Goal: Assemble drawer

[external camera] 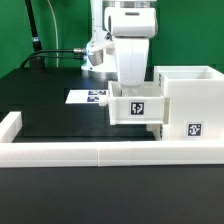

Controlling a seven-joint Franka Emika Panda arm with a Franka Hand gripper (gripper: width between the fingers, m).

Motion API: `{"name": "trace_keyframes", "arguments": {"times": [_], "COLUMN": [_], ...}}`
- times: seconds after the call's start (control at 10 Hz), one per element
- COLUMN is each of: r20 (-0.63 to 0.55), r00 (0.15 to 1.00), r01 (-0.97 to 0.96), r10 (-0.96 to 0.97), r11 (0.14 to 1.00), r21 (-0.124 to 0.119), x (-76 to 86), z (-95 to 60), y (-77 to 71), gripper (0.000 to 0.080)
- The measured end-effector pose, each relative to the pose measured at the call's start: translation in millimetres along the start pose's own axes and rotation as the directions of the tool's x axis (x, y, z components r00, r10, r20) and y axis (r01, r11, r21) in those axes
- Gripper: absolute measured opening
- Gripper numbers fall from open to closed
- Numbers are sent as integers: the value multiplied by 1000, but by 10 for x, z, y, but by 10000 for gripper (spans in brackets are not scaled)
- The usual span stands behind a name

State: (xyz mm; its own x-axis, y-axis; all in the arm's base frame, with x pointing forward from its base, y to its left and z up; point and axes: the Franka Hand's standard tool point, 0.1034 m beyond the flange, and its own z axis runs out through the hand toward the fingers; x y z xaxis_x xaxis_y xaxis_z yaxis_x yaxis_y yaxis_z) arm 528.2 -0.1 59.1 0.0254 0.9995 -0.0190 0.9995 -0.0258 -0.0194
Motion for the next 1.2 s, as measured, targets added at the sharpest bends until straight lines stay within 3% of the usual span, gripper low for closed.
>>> {"name": "trace_keyframes", "arguments": {"times": [1.2], "r20": [-10], "r00": [1000], "r01": [0], "r10": [0], "r11": [1000], "r21": [-10], "x": [170], "z": [26], "y": [14], "gripper": [42]}}
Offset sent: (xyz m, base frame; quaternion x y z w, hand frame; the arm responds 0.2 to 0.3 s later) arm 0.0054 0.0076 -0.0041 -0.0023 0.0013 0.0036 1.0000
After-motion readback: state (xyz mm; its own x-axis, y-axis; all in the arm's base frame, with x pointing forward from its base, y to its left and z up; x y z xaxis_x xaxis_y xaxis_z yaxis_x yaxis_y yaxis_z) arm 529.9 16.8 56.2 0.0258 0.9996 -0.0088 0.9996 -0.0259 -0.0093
